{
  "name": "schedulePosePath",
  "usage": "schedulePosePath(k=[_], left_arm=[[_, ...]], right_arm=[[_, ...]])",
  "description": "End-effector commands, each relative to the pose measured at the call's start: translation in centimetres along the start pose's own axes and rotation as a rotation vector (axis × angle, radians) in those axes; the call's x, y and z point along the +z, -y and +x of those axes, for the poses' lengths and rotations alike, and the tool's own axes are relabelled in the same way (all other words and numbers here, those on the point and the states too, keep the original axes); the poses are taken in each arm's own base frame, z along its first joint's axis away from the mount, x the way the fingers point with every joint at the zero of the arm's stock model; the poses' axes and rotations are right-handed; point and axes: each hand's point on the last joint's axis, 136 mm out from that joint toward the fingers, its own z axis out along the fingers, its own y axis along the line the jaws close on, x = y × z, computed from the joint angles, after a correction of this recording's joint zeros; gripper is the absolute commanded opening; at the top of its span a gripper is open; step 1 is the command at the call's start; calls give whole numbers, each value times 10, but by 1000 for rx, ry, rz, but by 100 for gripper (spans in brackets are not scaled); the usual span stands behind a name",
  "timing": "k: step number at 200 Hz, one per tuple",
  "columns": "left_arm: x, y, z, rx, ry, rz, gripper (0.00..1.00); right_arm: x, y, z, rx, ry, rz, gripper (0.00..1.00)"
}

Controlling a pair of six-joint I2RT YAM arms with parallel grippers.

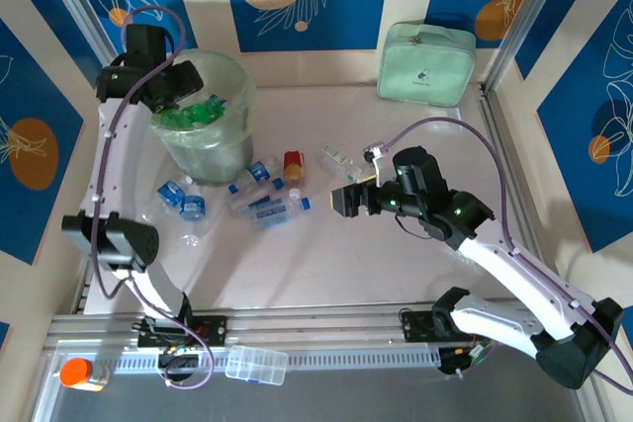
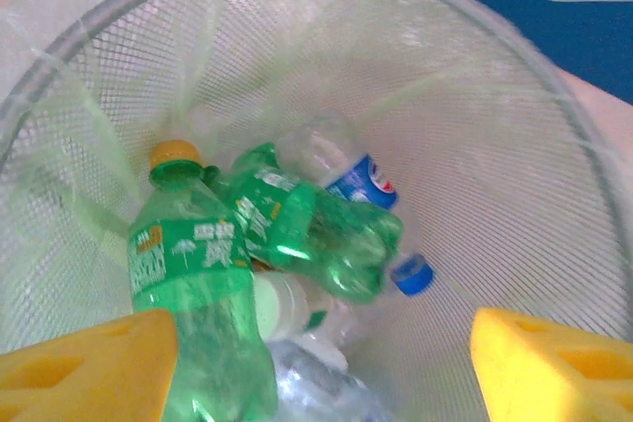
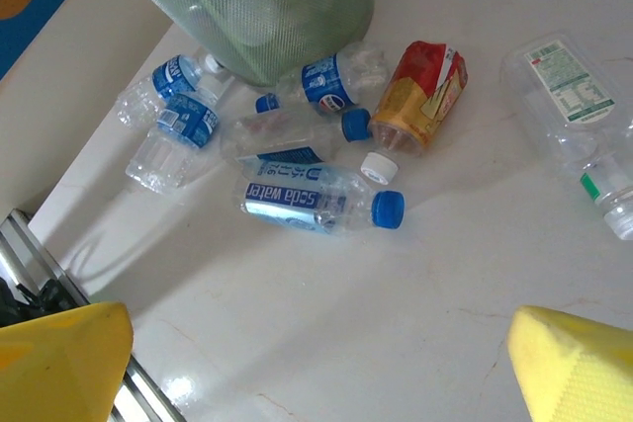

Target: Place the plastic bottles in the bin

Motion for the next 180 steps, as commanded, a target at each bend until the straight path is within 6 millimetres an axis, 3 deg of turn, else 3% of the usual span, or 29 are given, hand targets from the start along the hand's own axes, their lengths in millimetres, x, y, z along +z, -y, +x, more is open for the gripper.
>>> schedulePosePath(k=[1, 26, 46, 59, 83, 123, 139, 180], left_arm=[[-39, 39, 14, 89, 40, 176, 75], [-66, 74, 57, 188, 18, 365, 69], [-81, 87, 94, 223, -28, 474, 68], [-86, 84, 116, 250, -65, 509, 69], [-87, 63, 152, 293, -122, 511, 70], [-86, 44, 217, 288, -255, 601, 71], [-92, 40, 231, 320, -255, 654, 72], [-101, 33, 235, 351, -158, 702, 74]], right_arm=[[3, 11, -11, 11, -6, 53, 97], [17, 28, -16, 56, -49, 91, 96], [31, 43, -19, 75, -80, 131, 96], [41, 52, -20, 92, -96, 145, 93], [67, 70, -17, 101, -149, 172, 91], [108, 123, -11, 153, -242, 261, 91], [120, 141, -14, 159, -268, 297, 93], [158, 166, -19, 77, -373, 349, 100]])
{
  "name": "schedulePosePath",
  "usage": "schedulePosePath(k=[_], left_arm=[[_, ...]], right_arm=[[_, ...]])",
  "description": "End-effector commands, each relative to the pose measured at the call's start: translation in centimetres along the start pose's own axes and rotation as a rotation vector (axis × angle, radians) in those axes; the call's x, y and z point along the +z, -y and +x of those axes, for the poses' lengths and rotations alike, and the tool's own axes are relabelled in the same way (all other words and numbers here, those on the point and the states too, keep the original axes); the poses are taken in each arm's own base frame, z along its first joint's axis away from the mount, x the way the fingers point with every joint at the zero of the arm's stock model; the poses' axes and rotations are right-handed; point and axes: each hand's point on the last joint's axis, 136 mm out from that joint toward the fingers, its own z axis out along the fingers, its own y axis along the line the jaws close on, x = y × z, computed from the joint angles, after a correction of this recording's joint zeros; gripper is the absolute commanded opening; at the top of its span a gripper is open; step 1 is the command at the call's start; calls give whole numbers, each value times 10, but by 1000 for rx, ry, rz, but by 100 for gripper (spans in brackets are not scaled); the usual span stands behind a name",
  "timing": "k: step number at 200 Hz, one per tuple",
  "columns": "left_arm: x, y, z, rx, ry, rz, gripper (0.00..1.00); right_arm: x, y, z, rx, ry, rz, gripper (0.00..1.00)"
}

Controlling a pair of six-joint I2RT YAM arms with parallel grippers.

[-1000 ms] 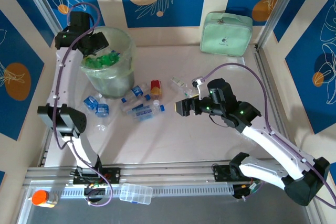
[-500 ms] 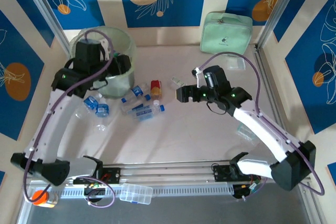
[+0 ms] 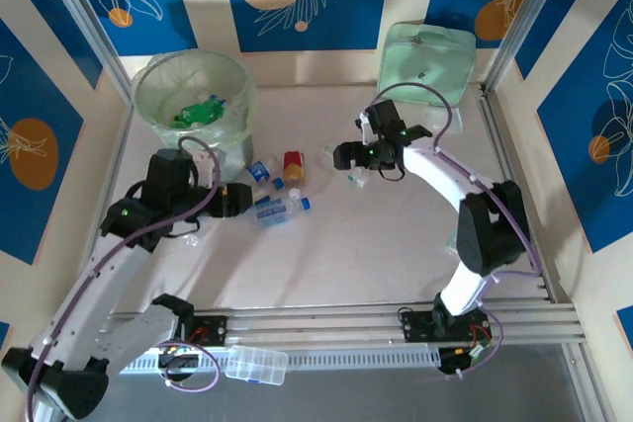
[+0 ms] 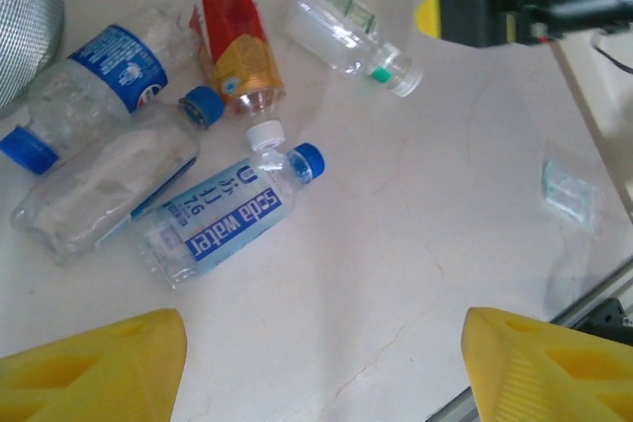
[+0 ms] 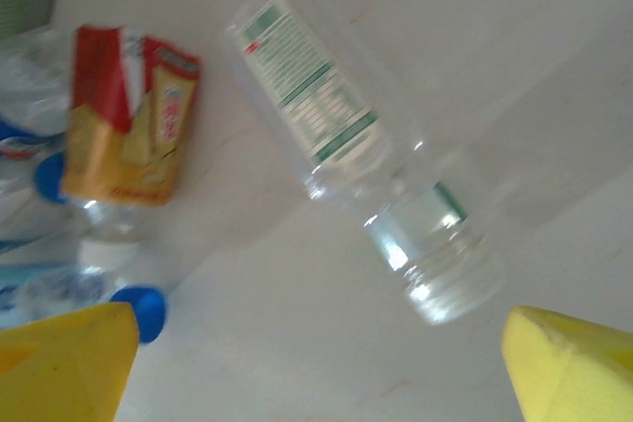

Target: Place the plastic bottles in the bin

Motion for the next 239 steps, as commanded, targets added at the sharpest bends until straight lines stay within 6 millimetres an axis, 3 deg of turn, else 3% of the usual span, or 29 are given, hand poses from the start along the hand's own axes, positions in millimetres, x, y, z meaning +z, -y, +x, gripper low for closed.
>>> schedulePosePath(k=[1, 37, 91, 148, 198, 239], left_arm=[[-7, 17, -10, 88, 80, 83, 74], [-5, 9, -7, 102, 106, 57, 74], [-3, 5, -1, 114, 121, 44, 74], [1, 3, 1, 123, 120, 36, 74], [1, 0, 1, 125, 123, 18, 75], [1, -2, 1, 126, 122, 7, 75]], right_arm=[[12, 0, -9, -91, -40, 36, 99], [44, 1, -12, -199, -143, 80, 99], [71, 9, 12, -303, -256, 156, 99], [85, 7, 35, -300, -282, 188, 92], [84, 9, 46, -306, -266, 216, 80], [81, 9, 47, -301, -246, 227, 63]])
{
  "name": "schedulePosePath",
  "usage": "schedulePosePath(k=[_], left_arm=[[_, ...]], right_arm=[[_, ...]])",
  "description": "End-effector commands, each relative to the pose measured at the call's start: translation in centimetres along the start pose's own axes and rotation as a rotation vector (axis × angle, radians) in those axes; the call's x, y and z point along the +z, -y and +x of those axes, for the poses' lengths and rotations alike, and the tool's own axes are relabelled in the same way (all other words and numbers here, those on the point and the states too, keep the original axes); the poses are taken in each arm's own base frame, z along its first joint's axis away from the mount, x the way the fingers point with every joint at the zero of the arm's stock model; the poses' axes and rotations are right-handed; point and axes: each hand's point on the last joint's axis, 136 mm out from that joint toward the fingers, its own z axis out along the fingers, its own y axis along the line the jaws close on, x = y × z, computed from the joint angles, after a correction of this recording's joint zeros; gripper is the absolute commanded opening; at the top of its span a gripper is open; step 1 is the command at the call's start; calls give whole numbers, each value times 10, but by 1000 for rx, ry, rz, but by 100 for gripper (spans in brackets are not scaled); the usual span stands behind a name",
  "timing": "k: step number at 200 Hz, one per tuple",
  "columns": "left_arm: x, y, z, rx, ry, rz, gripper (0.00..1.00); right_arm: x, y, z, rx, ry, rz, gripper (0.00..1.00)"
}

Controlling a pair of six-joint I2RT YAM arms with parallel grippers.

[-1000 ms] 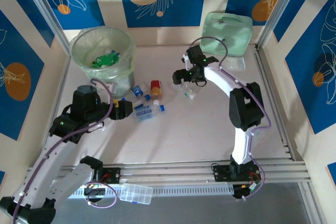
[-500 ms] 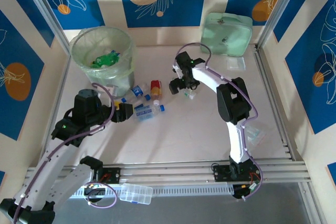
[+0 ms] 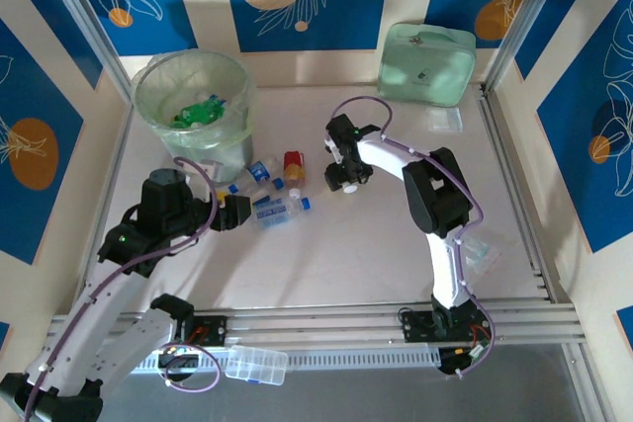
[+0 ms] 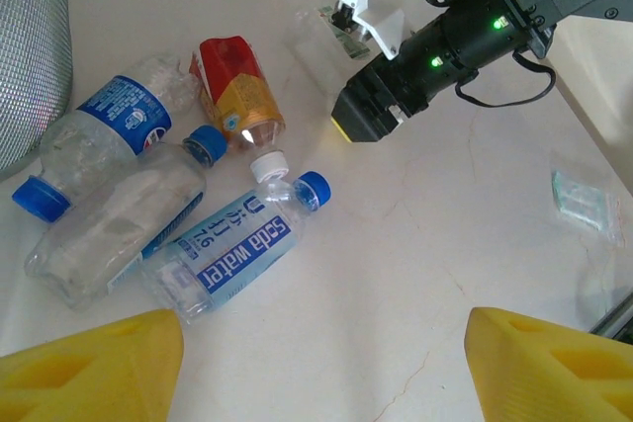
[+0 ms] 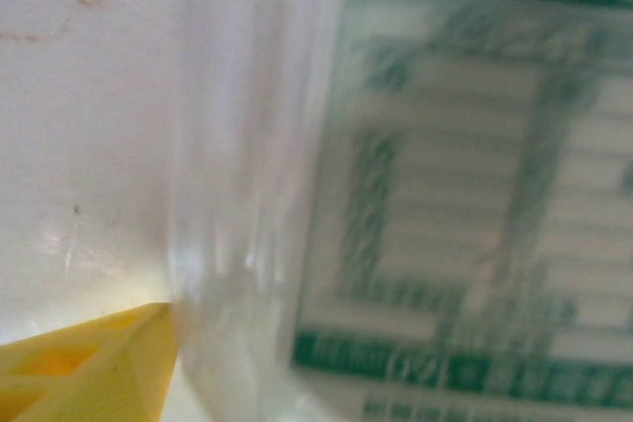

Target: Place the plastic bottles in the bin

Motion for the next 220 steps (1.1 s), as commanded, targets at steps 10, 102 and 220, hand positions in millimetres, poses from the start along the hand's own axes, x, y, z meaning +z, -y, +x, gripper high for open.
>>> schedulePosePath(k=[10, 102, 220], left_arm=[[-1, 1, -4, 33, 26, -1, 75], [-1, -6, -4, 21, 37, -39, 75], [-5, 31, -21, -250, 135, 207, 87]], right_arm=[[-12, 1, -3, 14, 40, 14, 57], [-52, -5, 0, 64, 135, -27, 31], [-208, -114, 39, -6, 457, -535, 26]])
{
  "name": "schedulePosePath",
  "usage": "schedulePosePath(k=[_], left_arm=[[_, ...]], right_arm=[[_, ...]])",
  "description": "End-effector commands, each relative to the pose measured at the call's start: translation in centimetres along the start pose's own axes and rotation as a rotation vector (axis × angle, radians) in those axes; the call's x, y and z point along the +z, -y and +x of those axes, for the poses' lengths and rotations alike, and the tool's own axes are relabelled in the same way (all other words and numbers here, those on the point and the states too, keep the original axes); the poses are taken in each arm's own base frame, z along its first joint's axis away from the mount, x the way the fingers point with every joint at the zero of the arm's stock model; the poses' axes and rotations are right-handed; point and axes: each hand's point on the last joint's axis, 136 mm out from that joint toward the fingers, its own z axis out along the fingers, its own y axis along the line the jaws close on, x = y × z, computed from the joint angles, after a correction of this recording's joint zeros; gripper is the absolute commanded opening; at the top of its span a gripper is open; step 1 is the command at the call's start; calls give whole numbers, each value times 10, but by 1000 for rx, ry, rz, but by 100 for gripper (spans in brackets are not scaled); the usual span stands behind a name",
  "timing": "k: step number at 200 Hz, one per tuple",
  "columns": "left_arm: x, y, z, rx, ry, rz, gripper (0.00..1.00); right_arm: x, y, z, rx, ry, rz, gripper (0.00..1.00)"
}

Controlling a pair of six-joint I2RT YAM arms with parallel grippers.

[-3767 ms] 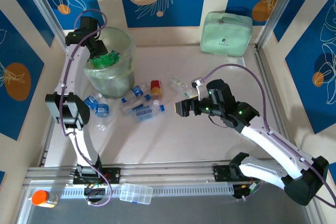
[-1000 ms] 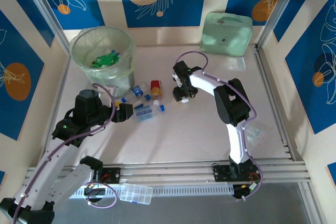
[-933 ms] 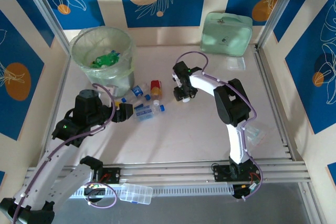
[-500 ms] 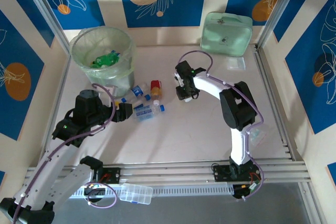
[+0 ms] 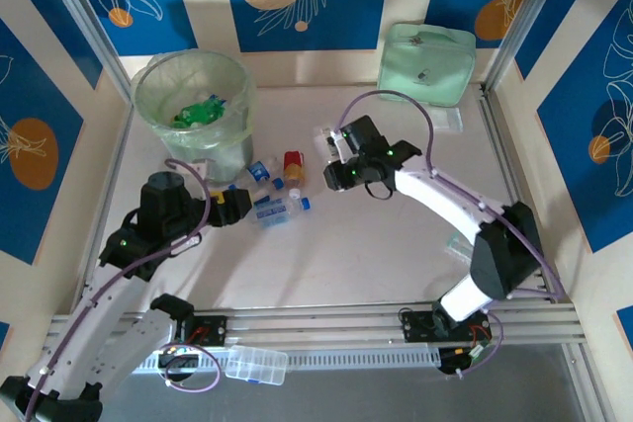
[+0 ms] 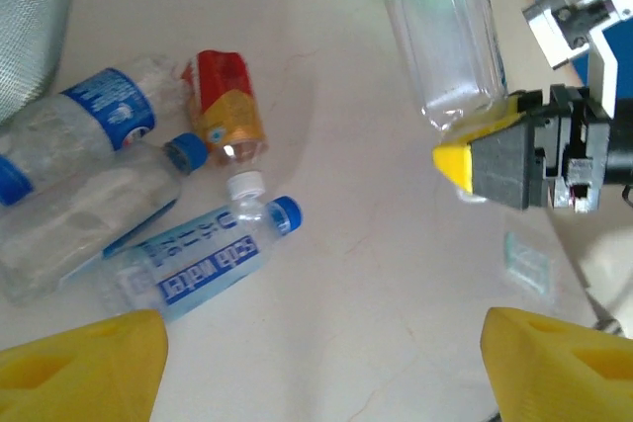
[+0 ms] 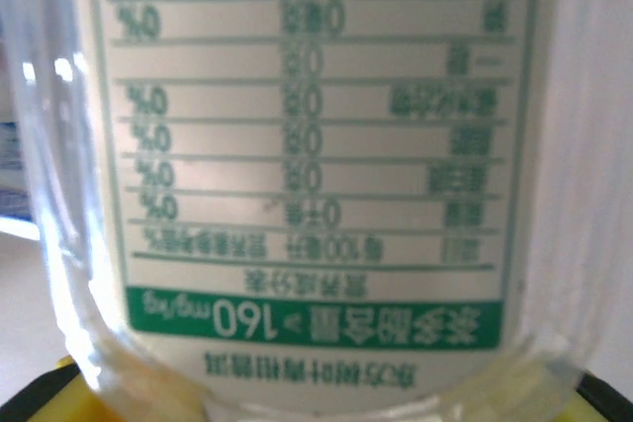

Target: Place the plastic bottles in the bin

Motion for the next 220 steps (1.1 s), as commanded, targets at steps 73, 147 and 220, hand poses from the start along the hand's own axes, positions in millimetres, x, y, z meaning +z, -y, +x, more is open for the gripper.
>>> schedulePosePath(k=[73, 147, 220], left_arm=[[-1, 99, -18, -54, 44, 644, 99], [6, 127, -11, 0, 1, 811, 100], [-2, 152, -18, 49, 74, 903, 94]], right_arm=[[-80, -122, 10, 14, 159, -572, 25], [-112, -160, 11, 12, 186, -853, 26], [-117, -182, 12, 1, 148, -980, 26]])
